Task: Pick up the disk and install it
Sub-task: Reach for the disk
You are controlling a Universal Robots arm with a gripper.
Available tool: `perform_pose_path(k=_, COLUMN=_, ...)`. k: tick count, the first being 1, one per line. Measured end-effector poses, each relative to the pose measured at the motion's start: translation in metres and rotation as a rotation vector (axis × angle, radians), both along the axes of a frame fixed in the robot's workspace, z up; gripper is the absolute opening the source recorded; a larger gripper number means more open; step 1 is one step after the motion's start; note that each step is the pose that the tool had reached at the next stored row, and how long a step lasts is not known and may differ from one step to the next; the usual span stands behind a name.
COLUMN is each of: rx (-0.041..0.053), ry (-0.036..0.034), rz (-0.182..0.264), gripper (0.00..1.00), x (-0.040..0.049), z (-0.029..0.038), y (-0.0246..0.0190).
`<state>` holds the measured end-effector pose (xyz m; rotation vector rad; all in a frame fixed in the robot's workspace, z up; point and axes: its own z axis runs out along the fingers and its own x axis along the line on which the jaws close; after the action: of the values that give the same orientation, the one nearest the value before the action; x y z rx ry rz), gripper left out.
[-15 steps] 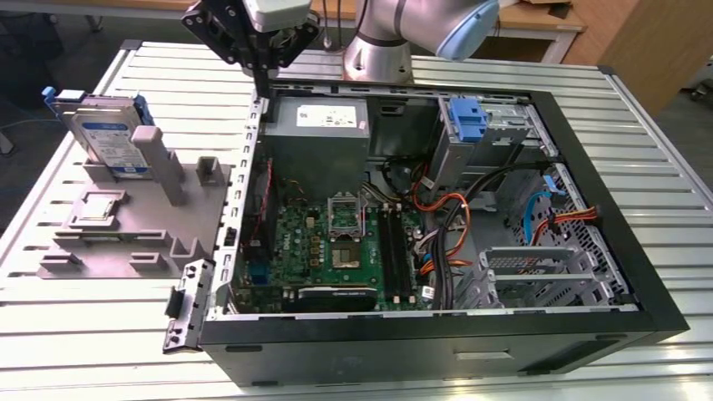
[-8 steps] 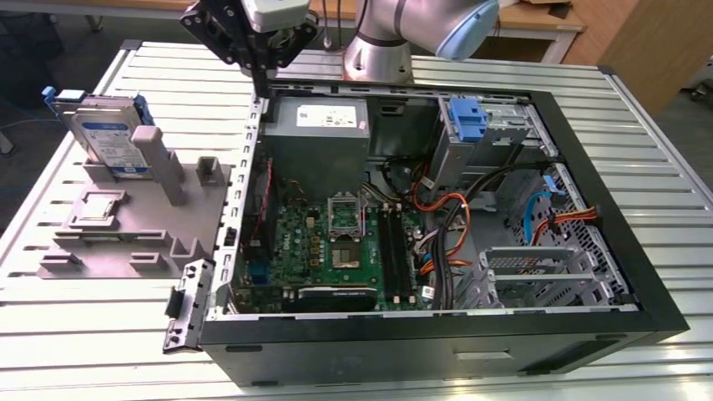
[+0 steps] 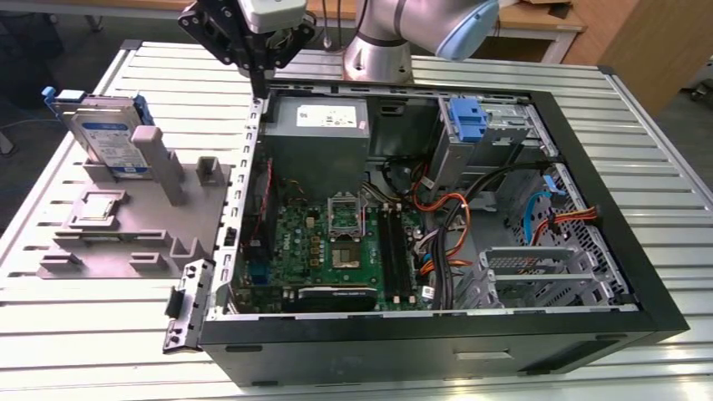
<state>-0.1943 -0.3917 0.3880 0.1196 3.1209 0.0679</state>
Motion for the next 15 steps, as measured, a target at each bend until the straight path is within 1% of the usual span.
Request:
perform_pose_path(k=1, rx=0.0, ry=0.0002, rz=0.0, gripper=0.1, x=-0.0001, z=0.0, y=0.0)
perform_pose_path(k=2, rx=0.0, ry=0.0051, rz=0.0, gripper=0.1, x=-0.0024, z=-0.0013, y=0.0)
perform_pose_path(k=3, rx=0.0001, ry=0.0085, rz=0.0, gripper=0.1, x=-0.0049, z=-0.0024, y=0.0)
perform_pose_path(k=15, rx=0.0001, ry=0.0089, rz=0.0, gripper=0.1, x=-0.0072, z=-0.0027, y=0.0)
